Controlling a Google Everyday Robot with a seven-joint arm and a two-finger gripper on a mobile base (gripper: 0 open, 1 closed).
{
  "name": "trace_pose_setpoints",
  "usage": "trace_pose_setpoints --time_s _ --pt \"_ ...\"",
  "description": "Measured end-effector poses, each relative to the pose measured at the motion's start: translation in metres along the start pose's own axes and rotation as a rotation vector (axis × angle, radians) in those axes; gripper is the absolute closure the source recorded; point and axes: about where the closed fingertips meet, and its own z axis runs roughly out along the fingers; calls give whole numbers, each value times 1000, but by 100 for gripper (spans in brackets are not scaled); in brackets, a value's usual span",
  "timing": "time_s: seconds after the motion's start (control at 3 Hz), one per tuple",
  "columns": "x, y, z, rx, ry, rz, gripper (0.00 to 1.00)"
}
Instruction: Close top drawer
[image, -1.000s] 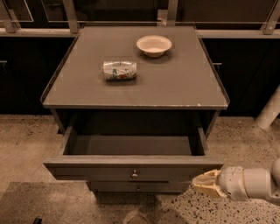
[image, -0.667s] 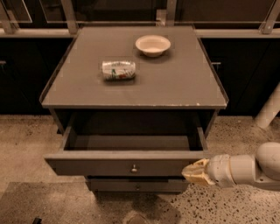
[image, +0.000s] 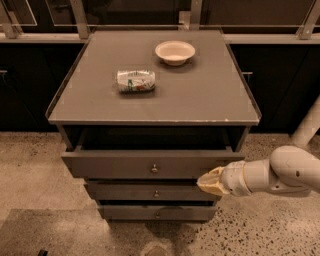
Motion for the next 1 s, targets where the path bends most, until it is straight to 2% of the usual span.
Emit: trace_pose_setpoints --time_s 0.67,1.0 --pt "5 0 1 12 7 13 100" --pt "5 -27 0 82 20 -25 100"
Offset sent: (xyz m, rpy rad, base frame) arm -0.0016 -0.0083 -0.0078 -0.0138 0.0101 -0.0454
